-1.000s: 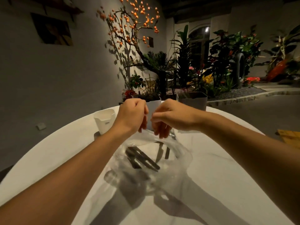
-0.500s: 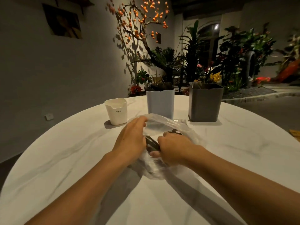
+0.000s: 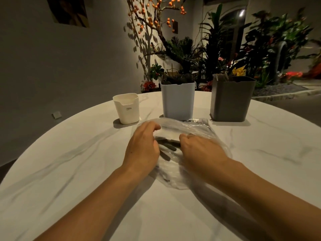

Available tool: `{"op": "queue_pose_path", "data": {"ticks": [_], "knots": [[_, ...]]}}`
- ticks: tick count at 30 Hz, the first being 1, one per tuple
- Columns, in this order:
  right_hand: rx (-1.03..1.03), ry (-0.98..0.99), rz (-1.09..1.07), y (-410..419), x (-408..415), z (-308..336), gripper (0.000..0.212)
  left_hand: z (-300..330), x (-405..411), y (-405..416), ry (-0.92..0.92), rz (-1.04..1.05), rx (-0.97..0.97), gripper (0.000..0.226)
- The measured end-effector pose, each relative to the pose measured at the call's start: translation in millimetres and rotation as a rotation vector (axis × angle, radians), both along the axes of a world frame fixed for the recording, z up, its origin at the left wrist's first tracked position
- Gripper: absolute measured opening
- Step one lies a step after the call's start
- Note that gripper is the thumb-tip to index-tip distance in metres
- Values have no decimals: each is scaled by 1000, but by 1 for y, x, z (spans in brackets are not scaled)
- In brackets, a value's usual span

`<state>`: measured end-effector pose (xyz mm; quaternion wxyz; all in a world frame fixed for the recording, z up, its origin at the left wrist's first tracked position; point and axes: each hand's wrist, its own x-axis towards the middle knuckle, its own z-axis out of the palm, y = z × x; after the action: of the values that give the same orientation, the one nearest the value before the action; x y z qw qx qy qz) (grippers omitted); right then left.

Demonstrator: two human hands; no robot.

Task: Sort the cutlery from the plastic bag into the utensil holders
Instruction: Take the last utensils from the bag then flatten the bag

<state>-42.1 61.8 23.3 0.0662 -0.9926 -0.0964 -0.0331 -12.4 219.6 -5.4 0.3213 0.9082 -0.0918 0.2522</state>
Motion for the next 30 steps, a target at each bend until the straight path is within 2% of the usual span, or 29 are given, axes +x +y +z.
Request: {"op": "queue_pose_path", "data": {"ticks": [4,8,10,13,15,17,20,25,28,29,30], "knots": [[-56,-121,35,0,-12,4,38,0,-3,2,-27,8,-1,37],[41,-44,7,-7,-14,7,24,4,-8,2,-37,-7,-19,36],[172,-15,-11,-12,-13,11,30,7,-12,2,-48,-25,-66,33],[340,52,-1,-19,-12,18,49,15,-19,2,-52,-73,-269,26],[376,130,13,-21,-13,19,67,20,-22,3,-51,-89,-417,31],[361,193,19,-22,-13,18,69,22,-22,5,-49,-80,-489,37],[325,185,38,-22,-15,17,55,22,-22,6,-7,-36,-429,37],[343,141,16,-26,-12,19,52,21,-23,6,6,-16,-325,36],[555,330,6,-27,-13,22,50,22,-20,4,50,-1,-331,38],[649,396,19,-27,-13,23,49,23,-17,5,85,-24,-406,40],[746,446,40,-28,-13,24,49,25,-13,5,146,-87,-579,41]]}}
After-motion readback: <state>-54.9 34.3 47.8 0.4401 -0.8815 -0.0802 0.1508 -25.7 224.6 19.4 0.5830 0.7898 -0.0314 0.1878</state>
